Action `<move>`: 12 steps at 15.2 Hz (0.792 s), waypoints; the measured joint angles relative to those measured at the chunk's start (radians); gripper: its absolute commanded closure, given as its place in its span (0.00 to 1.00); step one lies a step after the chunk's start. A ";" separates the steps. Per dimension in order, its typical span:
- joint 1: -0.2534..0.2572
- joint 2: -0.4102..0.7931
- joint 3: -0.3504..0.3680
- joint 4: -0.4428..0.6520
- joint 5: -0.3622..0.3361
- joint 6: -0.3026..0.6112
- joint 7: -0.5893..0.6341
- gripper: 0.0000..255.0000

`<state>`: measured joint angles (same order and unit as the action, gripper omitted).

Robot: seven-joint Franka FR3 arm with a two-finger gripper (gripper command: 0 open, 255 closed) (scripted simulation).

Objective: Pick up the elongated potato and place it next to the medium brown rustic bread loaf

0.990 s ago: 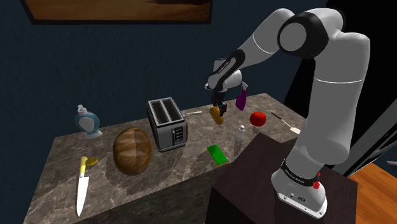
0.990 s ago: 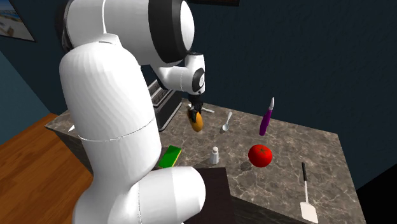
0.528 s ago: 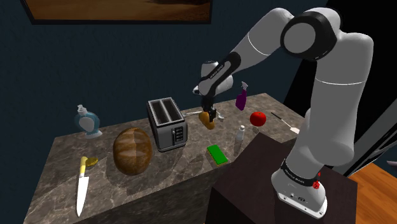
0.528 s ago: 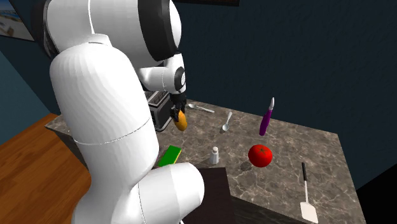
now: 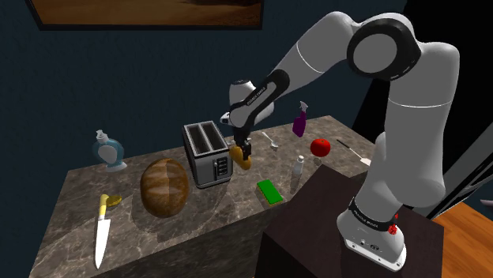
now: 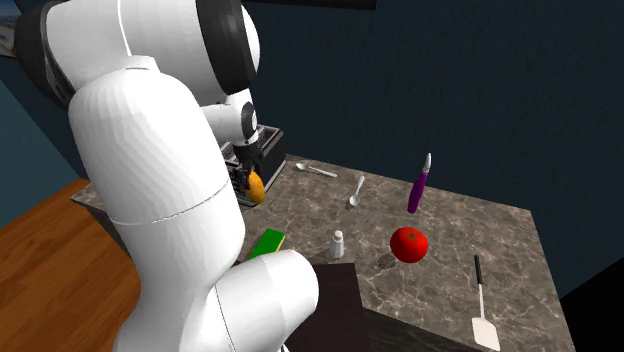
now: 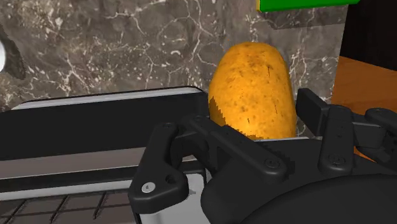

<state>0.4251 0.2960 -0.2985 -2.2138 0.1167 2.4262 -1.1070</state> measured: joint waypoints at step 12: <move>0.161 0.134 0.092 0.227 0.014 -0.089 0.256 1.00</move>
<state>0.5861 0.4300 -0.2064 -1.9871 0.1303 2.3370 -0.8507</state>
